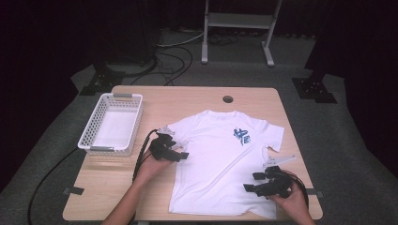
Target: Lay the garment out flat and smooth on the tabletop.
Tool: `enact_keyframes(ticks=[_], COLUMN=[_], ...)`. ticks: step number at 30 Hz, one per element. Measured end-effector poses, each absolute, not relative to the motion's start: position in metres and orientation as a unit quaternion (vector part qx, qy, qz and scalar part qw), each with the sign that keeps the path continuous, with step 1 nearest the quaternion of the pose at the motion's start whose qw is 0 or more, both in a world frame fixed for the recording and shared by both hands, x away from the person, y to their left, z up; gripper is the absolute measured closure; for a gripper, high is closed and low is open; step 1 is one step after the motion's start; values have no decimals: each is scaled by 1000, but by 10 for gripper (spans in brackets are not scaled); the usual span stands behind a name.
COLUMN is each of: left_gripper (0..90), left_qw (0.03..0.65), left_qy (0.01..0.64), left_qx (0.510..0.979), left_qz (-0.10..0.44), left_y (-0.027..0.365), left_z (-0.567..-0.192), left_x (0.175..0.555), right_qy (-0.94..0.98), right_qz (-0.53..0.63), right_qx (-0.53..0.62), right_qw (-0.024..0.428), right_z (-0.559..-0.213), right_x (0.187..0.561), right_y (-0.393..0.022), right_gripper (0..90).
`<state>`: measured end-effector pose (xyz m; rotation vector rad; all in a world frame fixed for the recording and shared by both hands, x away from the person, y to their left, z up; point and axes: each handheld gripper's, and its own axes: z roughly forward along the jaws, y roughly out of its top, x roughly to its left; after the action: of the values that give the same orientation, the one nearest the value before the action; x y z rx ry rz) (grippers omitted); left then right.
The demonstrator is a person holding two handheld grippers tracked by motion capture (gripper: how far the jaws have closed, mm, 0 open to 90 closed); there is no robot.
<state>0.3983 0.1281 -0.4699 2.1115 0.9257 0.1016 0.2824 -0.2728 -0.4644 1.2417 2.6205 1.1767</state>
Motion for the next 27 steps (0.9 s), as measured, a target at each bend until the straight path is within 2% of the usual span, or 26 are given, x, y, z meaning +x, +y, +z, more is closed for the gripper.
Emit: enact_keyframes(ticks=[5,8,14,19,23,27], left_gripper=[132,126,126,137,147,147], left_qw=[416,423,422,408,393,368], left_qy=[384,396,417,437,446,452], left_qx=[823,813,804,800,802,808], left_qz=[54,56,45,43,65,86], left_y=[132,133,130,133,137,138], left_z=[-466,-465,-465,-471,-470,-468], left_x=[413,426,444,452,459,470], right_qy=[831,828,811,798,795,798], right_qz=[383,382,381,349,310,287], right_qx=[404,409,439,485,514,523], right_qw=[11,26,63,77,91,84], right_z=[-462,-454,-439,-442,-450,-456], right_x=[287,303,373,430,458,474], right_y=[-281,-287,-301,-310,-314,-310], right_gripper=[294,294,293,293,293,293])
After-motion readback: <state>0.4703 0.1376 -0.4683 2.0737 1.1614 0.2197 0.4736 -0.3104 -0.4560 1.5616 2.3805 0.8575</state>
